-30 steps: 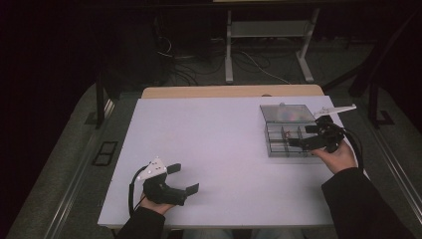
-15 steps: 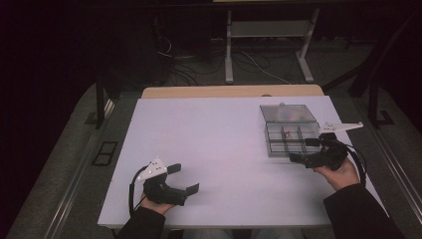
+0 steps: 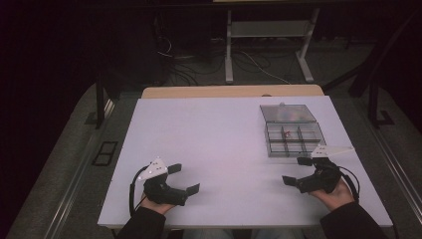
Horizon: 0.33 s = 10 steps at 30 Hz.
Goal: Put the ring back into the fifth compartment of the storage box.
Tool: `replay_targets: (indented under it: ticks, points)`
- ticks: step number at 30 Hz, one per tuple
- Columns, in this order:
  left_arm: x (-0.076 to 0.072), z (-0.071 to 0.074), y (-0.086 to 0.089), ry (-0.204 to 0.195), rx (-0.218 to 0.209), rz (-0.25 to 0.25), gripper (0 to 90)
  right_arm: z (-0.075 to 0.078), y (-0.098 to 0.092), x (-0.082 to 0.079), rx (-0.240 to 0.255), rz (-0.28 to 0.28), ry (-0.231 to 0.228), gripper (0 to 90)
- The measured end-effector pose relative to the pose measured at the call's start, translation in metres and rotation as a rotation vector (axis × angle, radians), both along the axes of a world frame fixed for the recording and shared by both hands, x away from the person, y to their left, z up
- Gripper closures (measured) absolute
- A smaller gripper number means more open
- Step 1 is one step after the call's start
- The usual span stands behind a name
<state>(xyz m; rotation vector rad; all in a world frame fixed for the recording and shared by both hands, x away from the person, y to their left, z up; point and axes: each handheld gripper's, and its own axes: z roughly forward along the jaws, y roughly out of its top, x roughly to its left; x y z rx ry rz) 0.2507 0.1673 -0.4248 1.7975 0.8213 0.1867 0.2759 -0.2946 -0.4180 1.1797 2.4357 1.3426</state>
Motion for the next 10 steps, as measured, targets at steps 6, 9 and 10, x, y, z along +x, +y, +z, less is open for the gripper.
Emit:
replay_targets:
  ticks: [6, 9, 10]
  points:
    - [0.0004, -0.0001, -0.0002, -0.001, 0.002, -0.002, 0.0, -0.0076, 0.0027, -0.0105, -0.002, 0.007, 0.000, 0.0]
    - [0.0009, 0.0000, -0.0003, -0.003, 0.005, -0.005, 0.0, -0.0094, 0.0021, -0.0120, 0.001, 0.005, -0.004, 0.0]
    - [0.0009, 0.0000, -0.0002, -0.003, 0.005, -0.006, 0.0, -0.0101, 0.0018, -0.0120, 0.003, 0.005, -0.005, 0.0]
